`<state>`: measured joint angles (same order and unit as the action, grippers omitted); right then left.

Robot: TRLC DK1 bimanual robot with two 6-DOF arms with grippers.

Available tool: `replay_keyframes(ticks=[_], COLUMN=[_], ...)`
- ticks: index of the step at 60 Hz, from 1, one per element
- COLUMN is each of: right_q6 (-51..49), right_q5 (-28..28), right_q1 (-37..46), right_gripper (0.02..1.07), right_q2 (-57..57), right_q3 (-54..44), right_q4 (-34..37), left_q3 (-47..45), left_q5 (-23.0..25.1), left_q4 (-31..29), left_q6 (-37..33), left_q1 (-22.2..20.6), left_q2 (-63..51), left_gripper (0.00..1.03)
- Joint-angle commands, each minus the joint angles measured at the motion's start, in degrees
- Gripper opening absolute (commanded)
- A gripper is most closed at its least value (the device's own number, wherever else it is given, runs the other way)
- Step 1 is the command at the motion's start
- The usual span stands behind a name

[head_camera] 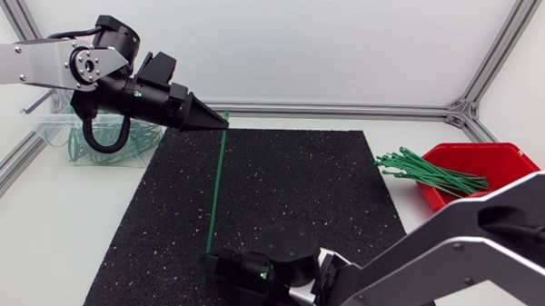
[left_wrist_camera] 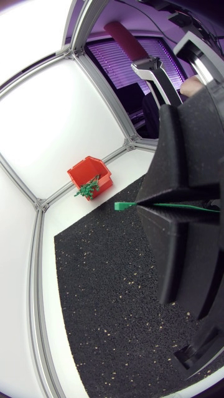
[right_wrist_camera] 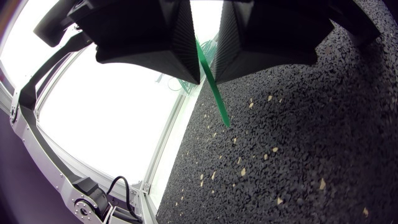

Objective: Take a green cable tie from the red box, thread the tail through the head to close it, then place it in the transparent bin on the left.

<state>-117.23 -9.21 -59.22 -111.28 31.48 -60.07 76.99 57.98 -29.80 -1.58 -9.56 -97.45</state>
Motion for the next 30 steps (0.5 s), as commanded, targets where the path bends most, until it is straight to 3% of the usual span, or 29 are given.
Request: replay_keyframes(ticks=[1,30], right_q6=[0.7,0.9], right_q5=[-0.5,0.2], right_q1=[-1.1,-1.5], right_gripper=[0.25,0.25], right_q2=[-1.8,-2.1], right_q3=[-3.1,-6.3], right_q4=[2.2,2.2], left_q3=[0.5,1.0], left_q5=[-0.1,-0.7], left_q4=[-0.6,-0.6], left_q6=[-1.1,-1.5], left_q1=[-0.3,-0.3], left_q2=[0.3,-0.2], left_gripper=[0.03,0.04])
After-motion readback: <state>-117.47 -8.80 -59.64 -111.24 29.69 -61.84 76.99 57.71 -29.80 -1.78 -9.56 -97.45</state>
